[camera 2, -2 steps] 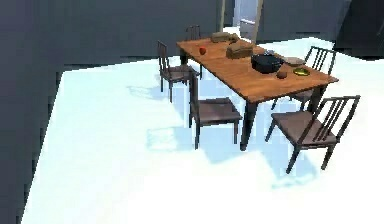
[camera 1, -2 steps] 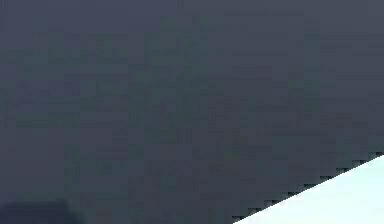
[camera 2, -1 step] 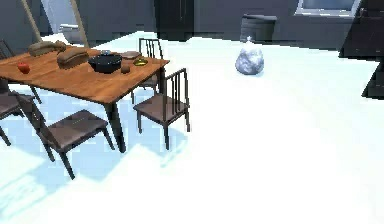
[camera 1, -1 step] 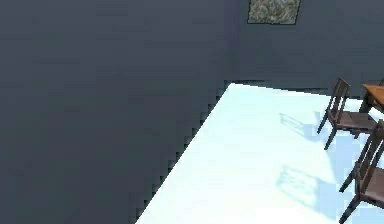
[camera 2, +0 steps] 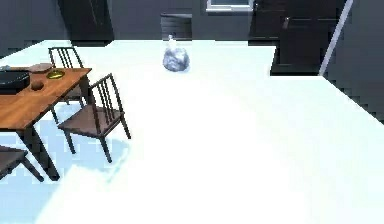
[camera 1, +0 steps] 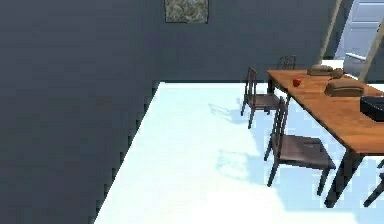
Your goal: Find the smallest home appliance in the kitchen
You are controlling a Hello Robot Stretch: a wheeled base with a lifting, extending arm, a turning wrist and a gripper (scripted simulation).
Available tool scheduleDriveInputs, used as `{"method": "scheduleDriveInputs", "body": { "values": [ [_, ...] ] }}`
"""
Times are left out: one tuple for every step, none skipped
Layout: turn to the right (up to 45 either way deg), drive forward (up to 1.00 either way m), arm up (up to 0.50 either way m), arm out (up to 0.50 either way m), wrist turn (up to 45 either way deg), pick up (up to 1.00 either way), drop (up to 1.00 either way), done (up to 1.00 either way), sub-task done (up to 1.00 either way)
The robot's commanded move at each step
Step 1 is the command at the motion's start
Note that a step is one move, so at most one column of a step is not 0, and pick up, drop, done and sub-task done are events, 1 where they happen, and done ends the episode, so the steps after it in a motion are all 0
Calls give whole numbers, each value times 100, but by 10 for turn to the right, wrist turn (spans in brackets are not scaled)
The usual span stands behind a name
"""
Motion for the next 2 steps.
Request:
{"method": "scheduleDriveInputs", "body": {
  "values": [
    [0,15,0,0,0,0,0,0,0],
    [-450,0,0,0,0,0,0,0,0]
  ]
}}
